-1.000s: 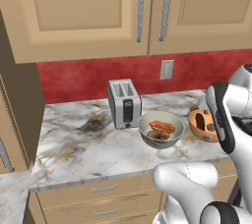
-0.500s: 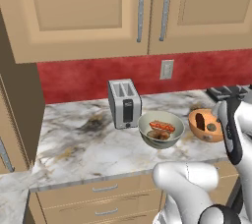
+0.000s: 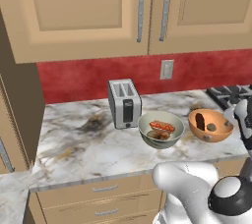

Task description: Place the bowl containing the sweet potato and garlic in the microwave. Close the microwave door and press the start button to microwave the meal.

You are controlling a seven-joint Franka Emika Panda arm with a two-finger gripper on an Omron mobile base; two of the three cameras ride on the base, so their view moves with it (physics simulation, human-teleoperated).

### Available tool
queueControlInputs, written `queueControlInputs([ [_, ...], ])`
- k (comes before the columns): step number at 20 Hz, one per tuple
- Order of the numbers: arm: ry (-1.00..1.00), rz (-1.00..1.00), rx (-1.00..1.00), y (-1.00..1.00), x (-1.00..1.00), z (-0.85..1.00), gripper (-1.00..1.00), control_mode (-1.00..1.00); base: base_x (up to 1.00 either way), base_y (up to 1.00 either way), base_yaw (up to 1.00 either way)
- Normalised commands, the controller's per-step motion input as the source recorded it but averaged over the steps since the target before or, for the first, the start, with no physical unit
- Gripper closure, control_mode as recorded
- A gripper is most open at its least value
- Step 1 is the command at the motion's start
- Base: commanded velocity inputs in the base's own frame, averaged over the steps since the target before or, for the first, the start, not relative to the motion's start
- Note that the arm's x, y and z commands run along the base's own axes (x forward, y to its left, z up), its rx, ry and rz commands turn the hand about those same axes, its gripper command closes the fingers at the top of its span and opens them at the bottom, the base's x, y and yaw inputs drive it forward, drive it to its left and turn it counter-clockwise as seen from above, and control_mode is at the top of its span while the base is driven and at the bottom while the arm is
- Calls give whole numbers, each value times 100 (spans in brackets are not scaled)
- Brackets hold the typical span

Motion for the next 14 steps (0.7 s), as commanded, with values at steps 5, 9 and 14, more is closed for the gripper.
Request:
queueControlInputs([
  [5, 1, -2, 4, 0, 18, -30, -100, -100, 0, 0, 0],
  [9, 2, -1, 0, 0, 21, -25, -100, -100, 0, 0, 0],
  [14, 3, 0, 0, 0, 19, -25, -100, -100, 0, 0, 0],
])
